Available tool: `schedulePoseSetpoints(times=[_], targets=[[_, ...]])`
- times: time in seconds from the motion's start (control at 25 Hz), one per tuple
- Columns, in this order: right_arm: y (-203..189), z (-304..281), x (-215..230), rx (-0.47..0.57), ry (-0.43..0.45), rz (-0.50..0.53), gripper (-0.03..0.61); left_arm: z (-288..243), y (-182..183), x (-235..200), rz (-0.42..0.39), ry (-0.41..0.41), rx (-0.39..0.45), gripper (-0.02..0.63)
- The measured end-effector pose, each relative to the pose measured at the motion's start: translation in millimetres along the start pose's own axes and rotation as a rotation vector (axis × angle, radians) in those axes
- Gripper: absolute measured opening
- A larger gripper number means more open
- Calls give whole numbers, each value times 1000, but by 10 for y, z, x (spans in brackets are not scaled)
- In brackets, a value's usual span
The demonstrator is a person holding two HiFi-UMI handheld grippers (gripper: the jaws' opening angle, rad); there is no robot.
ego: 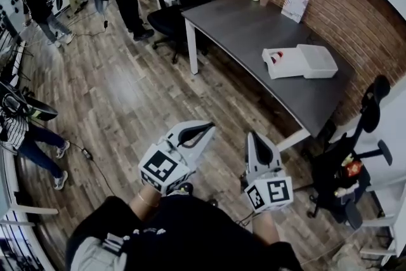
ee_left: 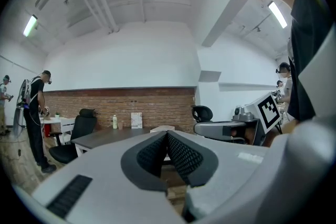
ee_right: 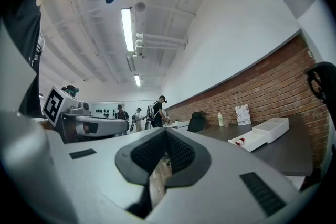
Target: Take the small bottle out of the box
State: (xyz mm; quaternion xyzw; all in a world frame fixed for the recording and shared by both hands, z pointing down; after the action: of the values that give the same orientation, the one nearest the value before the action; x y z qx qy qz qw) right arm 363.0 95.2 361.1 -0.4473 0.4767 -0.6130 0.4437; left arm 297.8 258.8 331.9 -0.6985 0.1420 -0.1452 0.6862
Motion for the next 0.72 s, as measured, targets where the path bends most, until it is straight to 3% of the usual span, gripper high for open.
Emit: schedulePoseSetpoints(times=[0.36, 0.72], targets=[[-63, 303, 12, -10, 27, -18, 2, 109, -54, 270, -37, 41, -19, -2], [-30, 402, 252, -20, -24, -1, 3, -172, -120, 312, -27, -2, 3, -2]])
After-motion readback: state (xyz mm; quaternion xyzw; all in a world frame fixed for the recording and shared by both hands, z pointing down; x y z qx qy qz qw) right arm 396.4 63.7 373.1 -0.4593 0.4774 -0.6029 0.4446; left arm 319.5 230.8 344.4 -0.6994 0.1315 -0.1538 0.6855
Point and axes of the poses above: the fingertips, and each gripper's own axes: z backward along the fingers, x to its right, y out of its top, the point moved 6 cm from there along z, backward along the fingers, and after that the axes turned 4 degrees about x, right-handed, at the moved point
